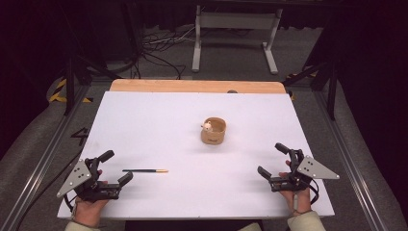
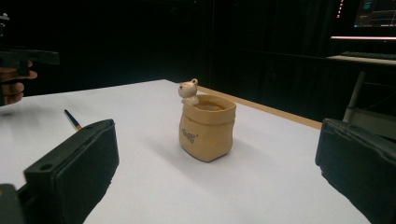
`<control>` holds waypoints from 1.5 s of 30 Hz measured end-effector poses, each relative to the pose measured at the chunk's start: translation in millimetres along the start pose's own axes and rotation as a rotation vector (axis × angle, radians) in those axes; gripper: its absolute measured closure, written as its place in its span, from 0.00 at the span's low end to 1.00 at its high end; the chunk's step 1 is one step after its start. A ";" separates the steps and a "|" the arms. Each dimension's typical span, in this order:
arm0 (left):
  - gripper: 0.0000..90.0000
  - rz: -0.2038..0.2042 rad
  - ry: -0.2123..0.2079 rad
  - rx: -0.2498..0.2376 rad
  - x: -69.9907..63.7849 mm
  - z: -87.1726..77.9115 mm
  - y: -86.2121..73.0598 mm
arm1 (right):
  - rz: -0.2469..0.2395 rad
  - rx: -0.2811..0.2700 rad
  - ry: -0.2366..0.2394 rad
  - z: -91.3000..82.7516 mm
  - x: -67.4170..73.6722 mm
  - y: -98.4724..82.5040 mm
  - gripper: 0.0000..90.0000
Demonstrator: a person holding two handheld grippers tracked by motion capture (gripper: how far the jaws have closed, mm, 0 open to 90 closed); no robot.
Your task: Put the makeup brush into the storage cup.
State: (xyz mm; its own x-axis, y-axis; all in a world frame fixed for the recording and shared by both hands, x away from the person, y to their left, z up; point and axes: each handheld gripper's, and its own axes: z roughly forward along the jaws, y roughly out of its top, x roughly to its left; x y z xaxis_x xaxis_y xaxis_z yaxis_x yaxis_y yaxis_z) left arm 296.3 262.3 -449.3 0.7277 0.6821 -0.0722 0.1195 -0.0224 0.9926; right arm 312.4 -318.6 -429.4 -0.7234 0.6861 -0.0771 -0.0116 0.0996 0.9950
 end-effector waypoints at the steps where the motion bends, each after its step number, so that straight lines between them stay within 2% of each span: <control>1: 0.00 -0.002 -0.003 0.003 -0.9 0.3 -0.1 | 0.001 0.002 0.003 0.0 0.3 -0.2 0.00; 3: 0.00 0.004 -0.003 0.007 -1.1 0.8 -0.1 | -0.003 0.004 0.004 0.2 0.2 -0.3 0.00; 10: 0.01 -0.018 -0.009 0.034 0.6 2.4 2.1 | 0.007 -0.004 0.023 -0.2 -1.2 -1.9 0.00; 16: 0.00 -0.018 -0.012 0.034 1.2 5.2 8.5 | 0.014 -0.002 0.021 -0.9 -2.0 -2.5 0.00; 22: 0.01 -0.029 -0.045 0.030 -1.0 9.7 21.0 | 0.023 -0.009 0.020 -2.0 -3.3 -2.7 0.00; 28: 0.00 -0.044 -0.073 0.033 -1.9 24.0 29.1 | 0.023 -0.003 0.028 0.0 -4.3 -4.1 0.00; 31: 0.00 -0.031 -0.092 0.043 -3.7 29.9 33.5 | 0.027 -0.002 0.030 0.0 -4.4 -4.5 0.00; 38: 0.00 -0.043 -0.117 0.049 -6.1 39.0 43.9 | 0.052 0.007 0.051 3.1 -6.7 -6.8 0.00; 44: 0.00 -0.039 -0.122 0.081 -4.6 43.9 49.3 | 0.049 0.001 0.053 1.8 -7.4 -5.9 0.02; 45: 0.00 -0.047 -0.137 0.099 -4.2 45.0 50.9 | 0.051 -0.003 0.057 1.1 -8.0 -5.6 0.02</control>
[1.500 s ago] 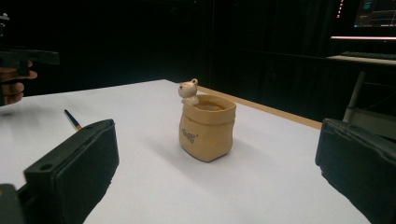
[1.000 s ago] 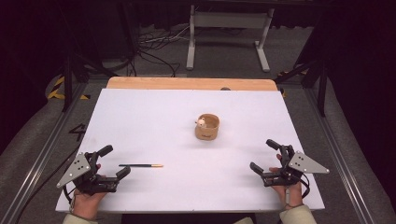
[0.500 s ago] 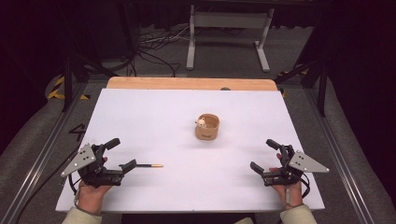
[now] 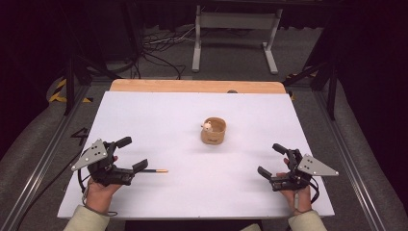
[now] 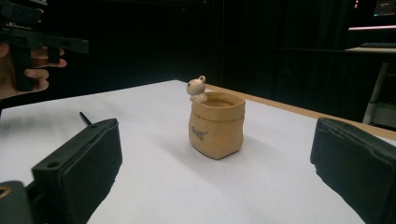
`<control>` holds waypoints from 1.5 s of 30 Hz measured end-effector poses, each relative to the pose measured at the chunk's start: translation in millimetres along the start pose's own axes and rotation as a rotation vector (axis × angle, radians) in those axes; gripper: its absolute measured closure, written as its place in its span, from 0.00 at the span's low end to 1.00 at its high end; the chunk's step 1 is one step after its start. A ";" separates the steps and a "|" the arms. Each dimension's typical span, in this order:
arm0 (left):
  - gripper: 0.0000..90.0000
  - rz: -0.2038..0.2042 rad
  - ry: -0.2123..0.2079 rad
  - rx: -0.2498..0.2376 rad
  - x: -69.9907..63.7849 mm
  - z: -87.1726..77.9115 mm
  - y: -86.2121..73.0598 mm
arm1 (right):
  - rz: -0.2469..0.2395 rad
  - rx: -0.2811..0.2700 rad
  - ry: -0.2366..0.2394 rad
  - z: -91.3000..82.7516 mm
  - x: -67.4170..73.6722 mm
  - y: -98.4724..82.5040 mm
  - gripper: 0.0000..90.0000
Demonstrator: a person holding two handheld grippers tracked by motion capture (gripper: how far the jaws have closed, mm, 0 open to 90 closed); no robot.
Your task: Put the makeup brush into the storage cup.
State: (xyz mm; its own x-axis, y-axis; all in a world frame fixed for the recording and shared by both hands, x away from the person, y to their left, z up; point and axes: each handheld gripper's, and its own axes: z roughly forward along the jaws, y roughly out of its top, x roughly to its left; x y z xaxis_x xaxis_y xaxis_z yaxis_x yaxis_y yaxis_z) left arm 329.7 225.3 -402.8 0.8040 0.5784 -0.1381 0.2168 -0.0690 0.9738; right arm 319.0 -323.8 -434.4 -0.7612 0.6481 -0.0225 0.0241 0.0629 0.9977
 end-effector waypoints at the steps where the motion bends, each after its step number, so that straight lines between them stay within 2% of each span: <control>1: 0.00 -0.011 -0.010 0.016 0.2 0.7 1.6 | -0.001 -0.002 -0.002 -0.3 -0.4 0.3 0.02; 3: 0.00 -0.011 -0.013 0.054 0.2 1.9 5.0 | -0.002 0.004 -0.007 -0.2 -1.2 1.0 0.02; 4: 0.00 -0.002 -0.010 0.078 0.9 2.7 8.1 | 0.014 0.007 0.005 0.7 -1.6 1.1 0.03; 6: 0.00 0.005 -0.008 0.096 1.4 2.9 10.3 | 0.030 0.029 0.011 2.0 -1.6 1.6 0.03; 7: 0.00 0.011 -0.004 0.107 1.7 3.4 11.9 | 0.024 0.032 0.008 1.9 -1.2 1.8 0.03; 8: 0.01 0.025 0.005 0.139 1.9 4.8 14.8 | 0.024 0.034 0.009 1.8 -1.1 2.0 0.03; 9: 0.01 0.025 0.005 0.139 1.9 4.8 14.8 | 0.024 0.034 0.009 1.8 -1.1 2.0 0.03; 10: 0.01 0.033 0.014 0.161 1.4 6.2 16.7 | 0.027 0.036 0.007 1.7 -1.0 2.3 0.03; 12: 0.01 0.067 0.019 0.201 0.4 8.0 21.8 | 0.031 0.040 0.004 0.3 -1.2 3.5 0.04; 13: 0.01 0.067 0.019 0.201 0.4 8.0 21.8 | 0.022 0.034 -0.005 -0.6 -0.9 4.0 0.04; 16: 0.01 0.116 0.027 0.268 -2.5 11.0 31.4 | 0.004 0.033 -0.023 -2.1 -0.5 4.8 0.03; 17: 0.01 0.116 0.027 0.268 -2.5 11.0 31.4 | 0.004 0.033 -0.023 -2.1 -0.5 4.8 0.03; 18: 0.01 0.136 0.038 0.312 -3.9 13.6 35.3 | 0.006 0.035 -0.024 -2.2 -0.5 4.8 0.03; 19: 0.01 0.136 0.038 0.312 -3.9 13.6 35.3 | 0.006 0.038 -0.026 -2.2 -0.6 4.7 0.03; 23: 0.01 0.172 0.061 0.374 -4.9 18.0 40.4 | 0.009 0.044 -0.025 -2.4 -0.5 4.5 0.03; 25: 0.01 0.183 0.074 0.409 -5.1 20.7 43.7 | 0.002 0.045 -0.039 -3.8 0.3 5.0 0.03; 28: 0.01 0.189 0.077 0.447 -3.3 24.4 47.2 | -0.021 0.038 -0.061 -6.6 2.8 8.2 0.04; 36: 0.01 0.198 0.076 0.550 3.4 35.5 51.5 | -0.022 0.063 -0.070 -8.7 4.4 5.8 0.05; 38: 0.01 0.200 0.086 0.556 4.0 36.4 52.1 | -0.012 0.063 -0.068 -10.6 3.9 5.0 0.05; 42: 0.01 0.171 0.094 0.588 7.6 39.1 55.1 | 0.001 0.056 -0.074 -13.1 3.4 5.0 0.06; 45: 0.01 0.181 0.093 0.620 8.5 41.7 55.3 | 0.001 0.057 -0.073 -13.5 3.7 5.2 0.06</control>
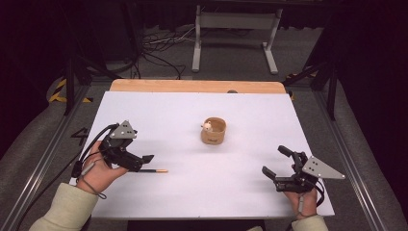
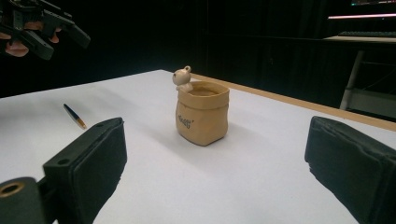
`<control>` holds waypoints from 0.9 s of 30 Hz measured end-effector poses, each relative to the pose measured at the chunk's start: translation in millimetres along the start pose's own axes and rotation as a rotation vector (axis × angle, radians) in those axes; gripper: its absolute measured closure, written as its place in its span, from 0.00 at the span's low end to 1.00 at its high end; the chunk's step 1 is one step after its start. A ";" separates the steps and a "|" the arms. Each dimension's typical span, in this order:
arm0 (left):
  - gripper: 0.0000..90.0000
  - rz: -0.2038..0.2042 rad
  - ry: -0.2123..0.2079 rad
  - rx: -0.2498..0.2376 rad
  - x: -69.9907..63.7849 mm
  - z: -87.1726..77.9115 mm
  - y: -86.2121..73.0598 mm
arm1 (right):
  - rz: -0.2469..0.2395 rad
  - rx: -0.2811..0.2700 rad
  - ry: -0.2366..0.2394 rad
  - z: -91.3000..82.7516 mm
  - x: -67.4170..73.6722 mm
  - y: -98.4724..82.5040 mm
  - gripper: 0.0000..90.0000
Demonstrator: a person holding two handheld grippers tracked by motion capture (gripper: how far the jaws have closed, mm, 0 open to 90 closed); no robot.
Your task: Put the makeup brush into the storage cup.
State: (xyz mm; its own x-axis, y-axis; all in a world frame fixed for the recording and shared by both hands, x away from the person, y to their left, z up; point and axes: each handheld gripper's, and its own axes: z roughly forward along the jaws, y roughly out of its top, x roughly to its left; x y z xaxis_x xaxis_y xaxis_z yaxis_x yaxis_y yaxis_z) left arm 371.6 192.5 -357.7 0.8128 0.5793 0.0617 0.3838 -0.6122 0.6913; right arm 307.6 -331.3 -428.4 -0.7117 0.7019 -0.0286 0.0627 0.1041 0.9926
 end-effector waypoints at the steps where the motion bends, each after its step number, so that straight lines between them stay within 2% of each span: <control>1: 0.01 0.000 -0.003 0.015 -0.7 1.4 0.3 | 0.000 0.001 -0.001 0.2 0.2 -0.1 0.06; 4: 0.01 0.018 0.007 0.056 -1.6 5.0 1.4 | 0.004 -0.001 0.004 0.1 0.3 -0.2 0.07; 6: 0.00 0.024 0.039 0.065 -1.9 6.2 2.3 | 0.013 -0.006 0.008 -0.2 -0.1 -0.2 0.07; 8: 0.00 0.008 0.040 0.070 -0.4 7.6 3.5 | 0.017 -0.009 0.009 -0.5 -0.6 -0.3 0.07; 11: 0.01 -0.008 0.029 0.110 1.2 11.1 4.7 | 0.018 -0.007 0.006 -0.8 -0.8 -0.7 0.07; 18: 0.02 -0.003 0.006 0.161 2.7 17.5 4.2 | 0.020 -0.005 0.006 -1.2 -0.7 -0.9 0.07; 27: 0.04 0.008 0.003 0.228 4.0 27.4 0.9 | 0.026 0.002 0.011 -0.8 0.1 -1.5 0.08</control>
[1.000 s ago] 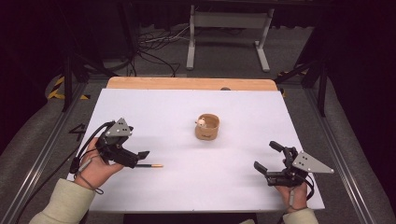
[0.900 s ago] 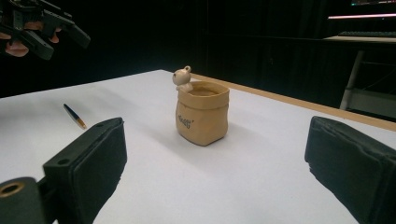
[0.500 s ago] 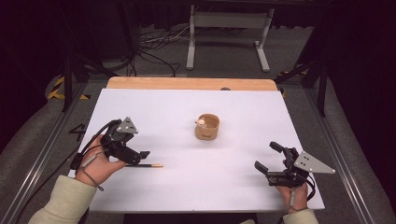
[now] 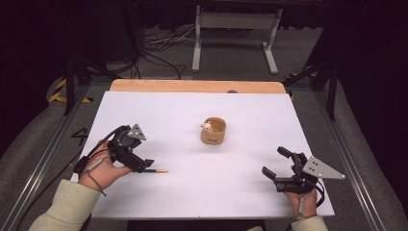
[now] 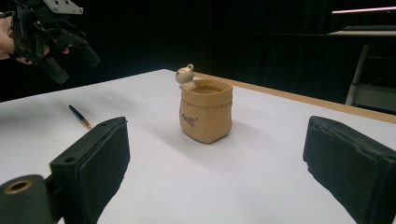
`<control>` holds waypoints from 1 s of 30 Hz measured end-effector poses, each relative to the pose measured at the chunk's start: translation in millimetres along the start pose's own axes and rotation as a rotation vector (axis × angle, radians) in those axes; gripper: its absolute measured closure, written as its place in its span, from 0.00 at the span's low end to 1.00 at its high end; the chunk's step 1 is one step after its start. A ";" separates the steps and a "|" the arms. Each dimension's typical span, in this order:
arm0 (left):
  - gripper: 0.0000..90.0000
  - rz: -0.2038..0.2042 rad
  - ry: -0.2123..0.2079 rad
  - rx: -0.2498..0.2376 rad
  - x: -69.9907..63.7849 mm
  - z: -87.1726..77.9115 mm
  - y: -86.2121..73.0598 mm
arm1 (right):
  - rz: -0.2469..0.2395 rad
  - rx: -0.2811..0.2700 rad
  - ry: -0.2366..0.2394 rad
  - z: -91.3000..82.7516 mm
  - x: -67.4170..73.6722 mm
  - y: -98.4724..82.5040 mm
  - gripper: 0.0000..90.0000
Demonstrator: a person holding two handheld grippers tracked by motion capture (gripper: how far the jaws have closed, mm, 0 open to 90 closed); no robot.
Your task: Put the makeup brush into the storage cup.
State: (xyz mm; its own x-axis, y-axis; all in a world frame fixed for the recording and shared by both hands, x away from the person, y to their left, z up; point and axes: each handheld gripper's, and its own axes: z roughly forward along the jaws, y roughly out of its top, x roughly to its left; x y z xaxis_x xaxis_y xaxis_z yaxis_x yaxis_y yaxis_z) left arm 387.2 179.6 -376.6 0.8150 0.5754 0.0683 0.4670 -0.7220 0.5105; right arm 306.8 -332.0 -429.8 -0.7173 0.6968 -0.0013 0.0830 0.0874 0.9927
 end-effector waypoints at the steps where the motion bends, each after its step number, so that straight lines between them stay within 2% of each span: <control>1: 0.04 -0.002 -0.004 0.008 0.5 1.2 -0.1 | -0.001 0.000 0.000 0.1 -0.1 -0.1 0.08; 7: 0.06 0.008 -0.015 0.046 1.5 9.3 -2.9 | 0.003 0.005 0.002 0.4 0.2 -0.5 0.08; 10: 0.07 0.010 -0.035 0.066 1.1 14.5 -5.0 | 0.004 0.004 0.002 0.3 0.1 -0.5 0.08; 19: 0.07 0.007 -0.060 0.104 -0.1 27.6 -9.9 | 0.007 0.011 0.009 1.4 -0.2 -1.1 0.08; 30: 0.11 0.034 -0.076 0.170 -2.0 38.7 -12.3 | 0.005 0.017 0.013 1.9 -0.3 -1.4 0.08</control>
State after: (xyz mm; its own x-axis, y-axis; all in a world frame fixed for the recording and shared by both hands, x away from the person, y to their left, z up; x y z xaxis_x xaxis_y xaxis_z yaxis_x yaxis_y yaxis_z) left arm 393.1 172.4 -416.1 0.8521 0.5231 0.0148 0.4843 -0.7990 0.3566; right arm 308.3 -330.9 -431.5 -0.7258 0.6878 0.0056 0.0985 0.0958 0.9905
